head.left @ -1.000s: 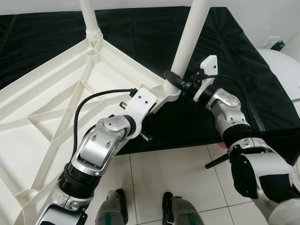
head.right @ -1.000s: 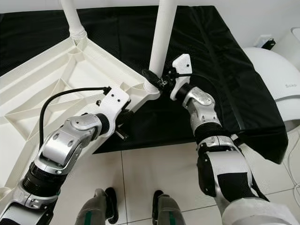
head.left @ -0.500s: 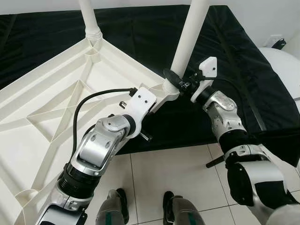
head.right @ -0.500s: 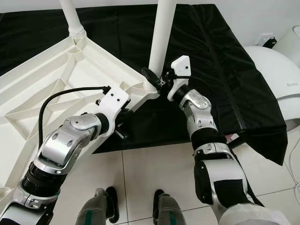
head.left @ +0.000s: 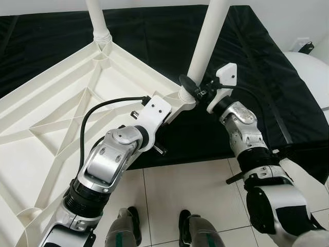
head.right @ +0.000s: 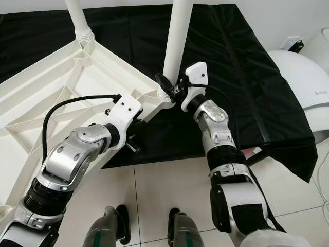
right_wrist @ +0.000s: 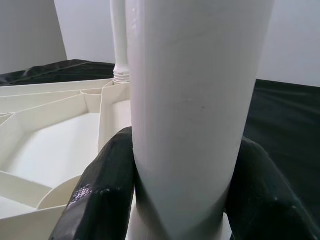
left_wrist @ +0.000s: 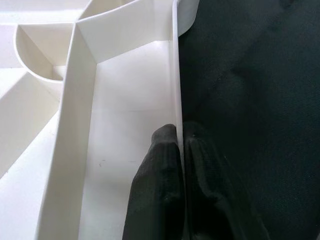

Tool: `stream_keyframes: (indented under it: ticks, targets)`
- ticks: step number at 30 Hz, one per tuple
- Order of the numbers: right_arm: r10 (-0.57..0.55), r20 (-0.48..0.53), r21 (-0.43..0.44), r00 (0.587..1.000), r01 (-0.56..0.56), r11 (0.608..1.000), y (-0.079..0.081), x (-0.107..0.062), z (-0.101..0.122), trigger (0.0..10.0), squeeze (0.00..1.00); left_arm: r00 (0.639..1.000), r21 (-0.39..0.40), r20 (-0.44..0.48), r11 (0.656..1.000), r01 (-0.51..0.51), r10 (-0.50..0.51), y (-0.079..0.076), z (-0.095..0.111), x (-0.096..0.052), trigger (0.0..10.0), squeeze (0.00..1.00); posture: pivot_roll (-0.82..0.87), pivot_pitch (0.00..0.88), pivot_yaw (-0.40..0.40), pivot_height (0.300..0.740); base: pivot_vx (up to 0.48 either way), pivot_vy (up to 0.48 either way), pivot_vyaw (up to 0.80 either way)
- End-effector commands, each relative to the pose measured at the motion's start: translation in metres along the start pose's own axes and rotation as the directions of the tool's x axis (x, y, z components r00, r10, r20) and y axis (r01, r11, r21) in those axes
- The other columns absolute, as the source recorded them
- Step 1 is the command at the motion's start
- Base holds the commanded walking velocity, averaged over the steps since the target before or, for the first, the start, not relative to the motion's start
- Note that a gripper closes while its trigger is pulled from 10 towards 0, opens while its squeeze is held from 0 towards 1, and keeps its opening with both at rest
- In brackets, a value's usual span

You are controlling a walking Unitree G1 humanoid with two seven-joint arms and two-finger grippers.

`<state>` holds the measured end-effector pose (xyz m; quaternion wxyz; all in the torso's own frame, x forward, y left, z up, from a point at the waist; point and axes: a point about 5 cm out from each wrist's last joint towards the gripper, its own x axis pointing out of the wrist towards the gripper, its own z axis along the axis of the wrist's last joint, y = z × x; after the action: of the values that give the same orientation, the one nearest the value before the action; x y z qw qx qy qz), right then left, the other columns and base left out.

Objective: Building children table

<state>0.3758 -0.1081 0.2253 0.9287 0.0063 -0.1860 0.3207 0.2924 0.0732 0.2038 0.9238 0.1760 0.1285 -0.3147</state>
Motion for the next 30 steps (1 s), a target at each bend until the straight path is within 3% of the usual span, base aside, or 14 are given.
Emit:
stream_keyframes:
  ticks: [1, 30]
  targets:
    - [0.073, 0.067, 0.006, 0.995, -0.074, 0.997, 0.019, 0.012, 0.011, 10.0, 0.00, 1.000, -0.001, -0.021, 1.000, -0.023, 0.023, 0.001, -0.002, 0.003, 10.0, 0.00, -0.09, 0.205, -0.006, 0.740, 0.000, 0.000, 0.00]
    - [-0.173, 0.084, 0.026, 0.981, 0.172, 0.985, 0.043, 0.011, 0.020, 10.0, 0.00, 1.000, -0.002, -0.017, 1.000, -0.016, 0.016, -0.002, -0.002, 0.005, 10.0, 0.00, -0.09, 0.199, -0.012, 0.740, 0.000, 0.000, 0.00]
